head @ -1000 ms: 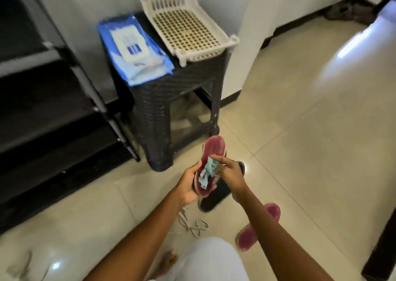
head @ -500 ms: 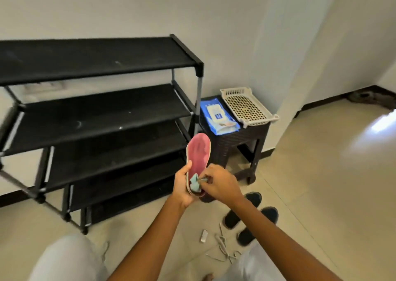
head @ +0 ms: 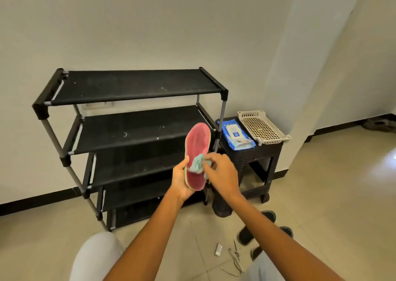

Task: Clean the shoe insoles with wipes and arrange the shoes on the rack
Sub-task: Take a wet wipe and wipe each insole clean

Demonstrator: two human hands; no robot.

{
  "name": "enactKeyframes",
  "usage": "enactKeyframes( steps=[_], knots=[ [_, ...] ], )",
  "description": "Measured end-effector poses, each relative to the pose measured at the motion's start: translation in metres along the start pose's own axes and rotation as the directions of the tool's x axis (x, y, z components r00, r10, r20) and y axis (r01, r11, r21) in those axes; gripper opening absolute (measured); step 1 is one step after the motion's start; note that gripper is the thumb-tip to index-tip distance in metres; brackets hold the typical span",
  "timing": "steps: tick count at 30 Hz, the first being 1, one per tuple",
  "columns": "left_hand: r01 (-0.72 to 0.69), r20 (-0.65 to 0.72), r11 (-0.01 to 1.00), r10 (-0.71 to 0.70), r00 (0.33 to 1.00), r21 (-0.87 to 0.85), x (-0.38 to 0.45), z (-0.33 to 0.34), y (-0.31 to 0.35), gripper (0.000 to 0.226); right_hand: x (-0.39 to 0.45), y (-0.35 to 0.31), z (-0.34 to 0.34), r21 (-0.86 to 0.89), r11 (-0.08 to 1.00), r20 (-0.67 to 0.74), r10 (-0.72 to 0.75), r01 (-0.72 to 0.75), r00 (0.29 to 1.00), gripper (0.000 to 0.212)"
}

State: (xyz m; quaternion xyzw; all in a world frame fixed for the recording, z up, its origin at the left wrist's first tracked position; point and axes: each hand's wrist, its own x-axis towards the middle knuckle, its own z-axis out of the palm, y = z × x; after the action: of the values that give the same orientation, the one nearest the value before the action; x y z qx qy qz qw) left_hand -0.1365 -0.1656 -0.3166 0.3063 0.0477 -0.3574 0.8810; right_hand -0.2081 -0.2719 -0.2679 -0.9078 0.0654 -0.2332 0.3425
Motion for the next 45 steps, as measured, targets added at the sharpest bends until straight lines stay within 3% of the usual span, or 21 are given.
enactKeyframes(
  steps=[2,5,10,12,15,17,20,24,27,31,34,37,39,42,43,45],
  knots=[
    [0.006,0.022,0.999,-0.007,1.000,0.038,-0.007,0.012,-0.003,0.042,0.014,0.002,-0.002,-0.062,0.996,-0.057,0.060,-0.064,0.997,0.019],
    [0.021,0.049,0.999,-0.022,0.999,0.037,-0.012,0.021,-0.003,0.044,0.009,0.000,0.008,-0.186,0.983,0.042,0.019,-0.011,0.999,0.021],
    [0.031,0.011,0.999,-0.031,0.999,0.017,-0.012,0.002,-0.004,0.056,-0.039,-0.013,0.010,-0.060,0.985,0.162,-0.150,0.161,0.975,0.020],
    [0.043,0.005,0.999,-0.043,0.999,0.032,-0.014,-0.002,-0.004,0.052,-0.038,-0.014,0.002,-0.095,0.968,0.185,-0.212,0.232,0.960,0.023],
    [0.003,0.044,1.000,-0.004,0.999,0.021,-0.020,0.009,-0.002,0.043,-0.002,-0.011,-0.008,-0.149,0.987,-0.034,-0.067,0.061,0.997,0.014],
    [-0.001,0.057,0.999,-0.002,0.998,0.049,-0.023,0.019,-0.002,0.038,0.022,-0.010,-0.011,-0.213,0.977,-0.086,-0.010,-0.009,0.996,0.016],
    [-0.003,0.063,1.000,0.001,0.998,0.021,-0.024,0.025,0.005,0.043,0.022,-0.018,-0.006,-0.269,0.956,0.032,-0.109,0.114,0.994,0.021],
    [-0.010,0.042,1.000,0.009,0.999,0.030,-0.020,0.013,0.016,0.059,-0.021,-0.029,0.005,-0.096,0.956,0.106,-0.267,0.277,0.958,0.013],
    [-0.022,0.020,0.999,0.021,1.000,0.044,-0.028,0.012,0.013,0.049,-0.016,-0.026,-0.003,-0.140,0.929,0.138,-0.324,0.343,0.936,0.012],
    [-0.027,0.025,0.997,0.026,0.999,0.071,-0.031,0.025,0.002,0.036,0.023,-0.018,-0.008,-0.253,0.964,-0.100,-0.108,0.079,0.989,0.016],
    [-0.032,0.059,0.999,0.032,0.998,0.000,-0.033,0.030,0.006,0.042,0.017,-0.020,-0.001,-0.319,0.937,-0.024,-0.157,0.141,0.987,0.017],
    [-0.019,0.041,0.999,0.020,0.999,-0.029,-0.033,0.019,0.012,0.054,-0.019,-0.025,0.005,-0.122,0.952,0.084,-0.272,0.281,0.959,0.010],
    [-0.006,0.020,1.000,0.006,1.000,0.002,-0.033,0.011,0.010,0.053,-0.030,-0.021,0.007,-0.045,0.955,0.094,-0.290,0.295,0.953,0.011],
    [-0.019,0.018,0.998,0.018,1.000,0.063,-0.036,0.013,0.003,0.034,-0.014,-0.016,0.004,0.147,0.989,-0.086,-0.002,0.014,0.996,0.006],
    [-0.019,0.016,0.995,0.018,1.000,0.101,-0.037,0.015,0.000,0.030,-0.006,-0.017,0.002,0.206,0.976,-0.097,0.094,-0.072,0.991,0.006],
    [-0.043,0.017,0.988,0.041,0.999,0.148,-0.039,0.017,-0.005,0.026,0.000,-0.019,0.002,0.213,0.971,-0.041,0.119,-0.108,0.992,0.008]
  ],
)
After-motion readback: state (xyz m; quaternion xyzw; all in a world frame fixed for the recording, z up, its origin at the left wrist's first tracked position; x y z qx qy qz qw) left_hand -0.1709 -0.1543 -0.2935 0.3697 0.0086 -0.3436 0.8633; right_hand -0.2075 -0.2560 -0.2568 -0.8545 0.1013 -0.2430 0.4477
